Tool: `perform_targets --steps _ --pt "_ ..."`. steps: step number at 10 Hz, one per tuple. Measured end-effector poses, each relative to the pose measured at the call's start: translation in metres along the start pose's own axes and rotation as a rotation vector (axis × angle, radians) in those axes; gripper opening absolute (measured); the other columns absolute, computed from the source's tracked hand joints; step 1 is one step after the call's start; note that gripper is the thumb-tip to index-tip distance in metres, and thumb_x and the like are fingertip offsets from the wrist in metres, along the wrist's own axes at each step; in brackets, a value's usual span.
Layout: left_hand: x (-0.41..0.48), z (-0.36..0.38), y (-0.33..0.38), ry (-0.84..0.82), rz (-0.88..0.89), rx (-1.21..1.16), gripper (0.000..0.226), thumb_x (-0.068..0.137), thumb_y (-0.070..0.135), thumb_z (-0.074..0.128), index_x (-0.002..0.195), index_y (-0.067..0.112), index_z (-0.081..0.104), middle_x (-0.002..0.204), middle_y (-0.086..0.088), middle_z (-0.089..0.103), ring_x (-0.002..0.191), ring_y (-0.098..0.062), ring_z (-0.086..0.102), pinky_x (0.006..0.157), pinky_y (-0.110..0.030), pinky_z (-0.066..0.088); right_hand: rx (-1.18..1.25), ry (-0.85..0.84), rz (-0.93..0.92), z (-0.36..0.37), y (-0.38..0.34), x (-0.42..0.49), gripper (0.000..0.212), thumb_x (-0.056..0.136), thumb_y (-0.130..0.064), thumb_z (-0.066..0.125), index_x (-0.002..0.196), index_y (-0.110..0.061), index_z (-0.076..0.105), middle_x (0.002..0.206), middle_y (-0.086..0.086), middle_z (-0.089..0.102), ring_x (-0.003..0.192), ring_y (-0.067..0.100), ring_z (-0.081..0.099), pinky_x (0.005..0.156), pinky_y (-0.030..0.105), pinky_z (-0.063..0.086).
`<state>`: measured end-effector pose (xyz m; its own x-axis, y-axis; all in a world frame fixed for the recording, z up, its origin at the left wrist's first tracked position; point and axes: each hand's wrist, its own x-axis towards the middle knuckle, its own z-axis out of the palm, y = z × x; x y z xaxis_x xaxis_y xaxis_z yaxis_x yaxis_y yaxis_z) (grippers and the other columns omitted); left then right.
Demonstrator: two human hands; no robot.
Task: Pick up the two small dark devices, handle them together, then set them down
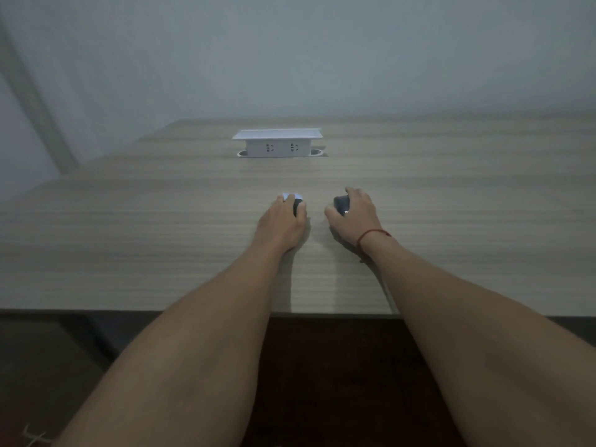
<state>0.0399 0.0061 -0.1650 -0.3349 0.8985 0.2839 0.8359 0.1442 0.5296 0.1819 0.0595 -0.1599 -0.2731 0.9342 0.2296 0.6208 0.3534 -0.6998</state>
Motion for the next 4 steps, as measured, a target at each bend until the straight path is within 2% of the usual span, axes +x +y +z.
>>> perform_targets --steps 1,2,3,4 --pt "-0.013 -0.005 0.005 -0.035 -0.073 -0.018 0.061 0.097 0.045 0.032 0.149 0.012 0.025 0.152 -0.013 0.034 0.133 -0.034 0.042 0.108 -0.046 0.037 0.032 0.061 -0.012 -0.006 -0.001 -0.014 0.079 0.085 -0.039 0.063 0.145 -0.002 0.028 0.142 0.017 0.04 0.134 0.034 0.038 0.112 0.04 0.031" --pt "-0.027 -0.008 0.006 -0.009 -0.089 -0.043 0.064 0.094 0.048 0.036 0.143 0.007 0.029 0.142 -0.016 0.046 0.125 -0.033 0.05 0.103 -0.047 0.042 0.005 0.04 -0.003 -0.012 0.004 -0.029 0.091 0.083 -0.043 0.065 0.149 -0.003 0.018 0.15 0.015 0.033 0.14 0.033 0.032 0.116 0.042 0.028" --pt "-0.052 -0.015 0.01 -0.017 -0.106 -0.02 0.061 0.093 0.048 0.037 0.137 0.007 0.034 0.134 -0.015 0.053 0.121 -0.033 0.053 0.1 -0.044 0.043 -0.01 0.027 0.017 -0.022 0.004 -0.054 0.087 0.078 -0.046 0.067 0.145 -0.007 0.026 0.146 0.013 0.036 0.136 0.034 0.037 0.114 0.047 0.034" --pt "-0.074 -0.017 0.015 -0.013 -0.087 0.066 0.067 0.092 0.051 0.036 0.14 0.004 0.034 0.144 -0.015 0.045 0.133 -0.03 0.043 0.108 -0.043 0.036 -0.042 -0.007 0.042 -0.028 0.007 -0.071 0.089 0.078 -0.048 0.067 0.146 -0.007 0.026 0.15 0.013 0.034 0.138 0.032 0.036 0.114 0.047 0.034"
